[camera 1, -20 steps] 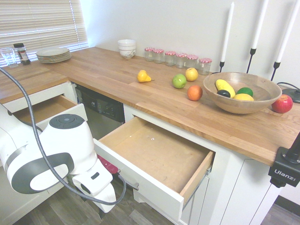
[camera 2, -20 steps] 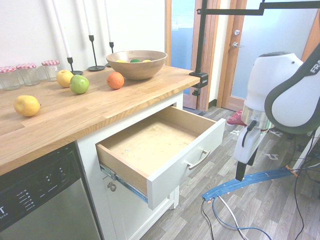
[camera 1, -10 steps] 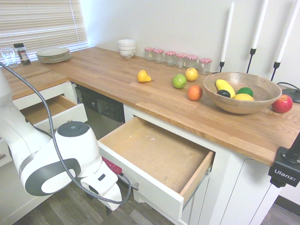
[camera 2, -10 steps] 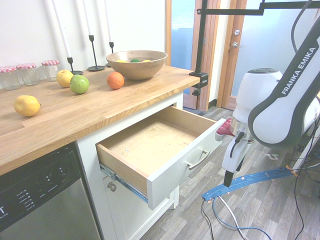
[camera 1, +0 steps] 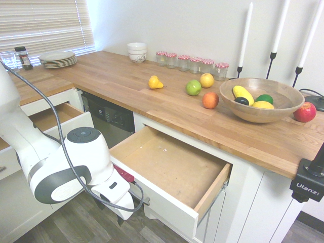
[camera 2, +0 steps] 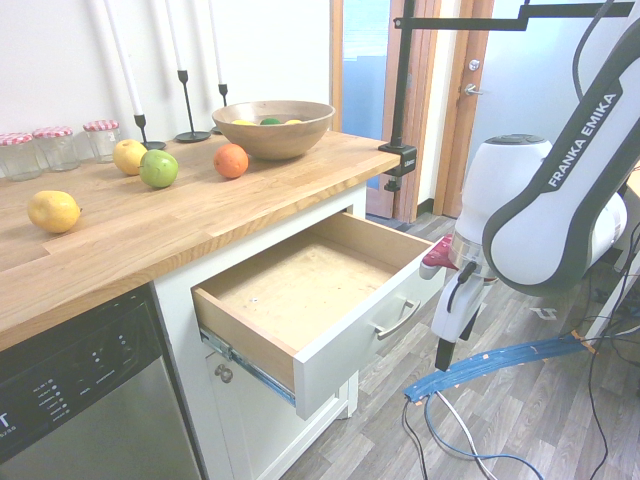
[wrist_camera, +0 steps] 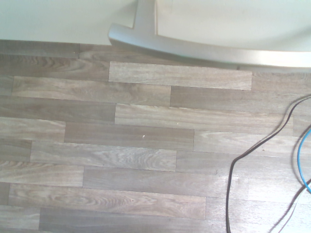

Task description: Close the drawer

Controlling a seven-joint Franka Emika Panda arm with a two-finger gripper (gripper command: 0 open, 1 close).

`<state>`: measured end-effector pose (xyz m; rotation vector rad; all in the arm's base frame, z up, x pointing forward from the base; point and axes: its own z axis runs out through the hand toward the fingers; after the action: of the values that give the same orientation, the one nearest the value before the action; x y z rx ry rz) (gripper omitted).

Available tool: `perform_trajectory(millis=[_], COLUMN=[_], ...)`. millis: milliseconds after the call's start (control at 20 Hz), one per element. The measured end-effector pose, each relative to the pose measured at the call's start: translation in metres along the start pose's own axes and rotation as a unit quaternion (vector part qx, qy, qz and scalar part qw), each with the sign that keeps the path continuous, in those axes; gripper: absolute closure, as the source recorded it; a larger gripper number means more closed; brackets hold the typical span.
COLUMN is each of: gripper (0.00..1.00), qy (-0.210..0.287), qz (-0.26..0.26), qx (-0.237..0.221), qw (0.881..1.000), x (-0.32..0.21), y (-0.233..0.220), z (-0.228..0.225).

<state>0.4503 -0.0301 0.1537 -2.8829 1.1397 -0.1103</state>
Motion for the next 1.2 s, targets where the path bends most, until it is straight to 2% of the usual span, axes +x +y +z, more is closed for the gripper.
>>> perform_trajectory(millis=[1200], gripper=[1.0], qy=[-0.002], qz=[0.003], qx=[0.002], qw=[1.0], x=[0.0058], y=[-0.0025], z=[0.002])
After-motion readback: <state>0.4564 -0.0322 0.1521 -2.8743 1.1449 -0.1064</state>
